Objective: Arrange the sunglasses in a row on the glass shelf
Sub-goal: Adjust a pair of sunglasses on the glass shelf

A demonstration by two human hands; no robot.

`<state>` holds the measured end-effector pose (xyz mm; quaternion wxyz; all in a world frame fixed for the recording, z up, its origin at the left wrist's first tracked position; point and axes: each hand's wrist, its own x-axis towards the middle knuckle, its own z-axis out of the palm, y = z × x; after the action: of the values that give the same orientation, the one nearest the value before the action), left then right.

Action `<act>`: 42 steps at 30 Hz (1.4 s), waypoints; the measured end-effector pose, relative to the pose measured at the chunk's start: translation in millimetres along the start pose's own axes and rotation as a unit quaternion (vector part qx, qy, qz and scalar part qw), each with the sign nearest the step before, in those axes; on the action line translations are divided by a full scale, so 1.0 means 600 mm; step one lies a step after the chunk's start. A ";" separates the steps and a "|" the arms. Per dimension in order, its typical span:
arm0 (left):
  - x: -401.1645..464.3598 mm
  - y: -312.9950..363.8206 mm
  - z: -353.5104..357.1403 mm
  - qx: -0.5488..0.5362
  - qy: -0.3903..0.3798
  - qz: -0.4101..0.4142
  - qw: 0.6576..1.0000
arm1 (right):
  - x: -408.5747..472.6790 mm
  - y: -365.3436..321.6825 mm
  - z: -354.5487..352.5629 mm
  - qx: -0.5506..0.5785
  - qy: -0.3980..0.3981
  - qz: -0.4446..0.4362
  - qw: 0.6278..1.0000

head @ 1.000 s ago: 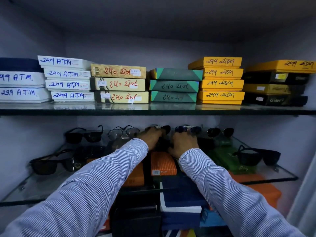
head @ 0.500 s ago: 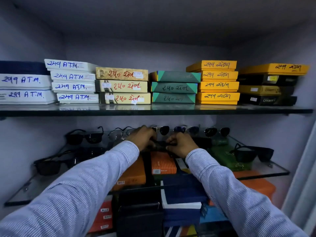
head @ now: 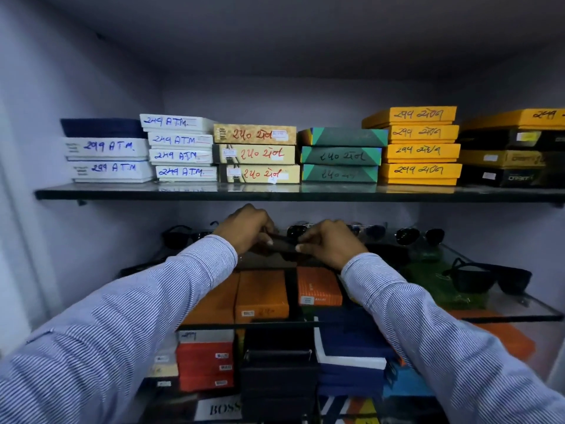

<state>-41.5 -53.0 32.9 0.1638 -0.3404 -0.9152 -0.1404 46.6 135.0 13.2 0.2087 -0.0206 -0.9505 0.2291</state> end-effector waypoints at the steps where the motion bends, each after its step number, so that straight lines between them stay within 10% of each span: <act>1: -0.008 -0.007 -0.008 0.006 0.005 -0.002 1.000 | 0.004 -0.012 0.004 -0.007 0.004 -0.005 1.000; 22: -0.075 -0.068 -0.058 -0.127 0.032 -0.179 0.975 | 0.028 -0.103 0.034 -0.080 0.027 0.074 0.994; 42: -0.075 -0.087 -0.029 -0.003 -0.049 -0.204 0.978 | 0.026 -0.098 0.062 -0.143 -0.019 0.120 0.982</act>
<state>-40.7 -123.5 23.1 0.0860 -0.1538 -0.9717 -0.1571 20.5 68.6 15.6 0.1567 -0.1598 -0.9679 0.1142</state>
